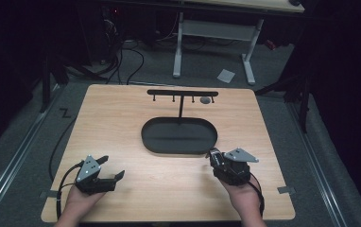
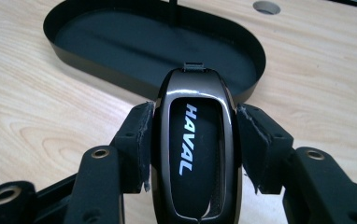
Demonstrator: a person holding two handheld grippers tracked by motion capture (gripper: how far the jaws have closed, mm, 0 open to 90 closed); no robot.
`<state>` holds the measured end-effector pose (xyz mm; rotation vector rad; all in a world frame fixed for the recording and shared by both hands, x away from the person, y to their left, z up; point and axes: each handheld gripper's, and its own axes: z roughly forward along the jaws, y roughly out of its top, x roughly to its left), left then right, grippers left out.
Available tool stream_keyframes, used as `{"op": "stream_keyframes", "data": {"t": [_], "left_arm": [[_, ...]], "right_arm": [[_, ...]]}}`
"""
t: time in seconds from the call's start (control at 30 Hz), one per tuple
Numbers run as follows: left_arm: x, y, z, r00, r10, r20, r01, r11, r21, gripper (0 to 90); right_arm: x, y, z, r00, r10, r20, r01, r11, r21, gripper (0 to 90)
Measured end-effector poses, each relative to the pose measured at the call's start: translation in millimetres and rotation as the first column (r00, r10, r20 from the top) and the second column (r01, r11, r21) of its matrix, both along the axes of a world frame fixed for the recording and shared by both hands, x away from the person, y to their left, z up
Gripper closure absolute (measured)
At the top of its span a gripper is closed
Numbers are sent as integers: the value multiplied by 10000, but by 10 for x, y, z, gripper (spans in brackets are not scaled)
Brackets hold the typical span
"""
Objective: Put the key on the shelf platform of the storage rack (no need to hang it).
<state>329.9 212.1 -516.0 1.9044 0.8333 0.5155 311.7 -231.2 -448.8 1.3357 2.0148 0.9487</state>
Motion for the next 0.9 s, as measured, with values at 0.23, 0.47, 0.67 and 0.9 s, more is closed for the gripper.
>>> {"op": "stream_keyframes", "data": {"t": [0.23,0.47,0.67,0.9], "left_arm": [[4,1,-2,10000,-6,-15,6,10000,-24,159],[3,10,2,10000,2,-17,-2,10000,-71,159],[6,14,2,10000,-10,-41,9,10000,-94,159],[4,19,4,10000,-31,-59,31,9999,-118,159]], "right_arm": [[179,51,116,9999,2,142,-2,10000,-61,489],[409,136,149,9999,4,116,-1,9998,-201,489],[641,215,121,9999,-145,-36,144,9993,-352,489],[901,310,24,9992,-294,-260,279,9980,-564,489]]}}
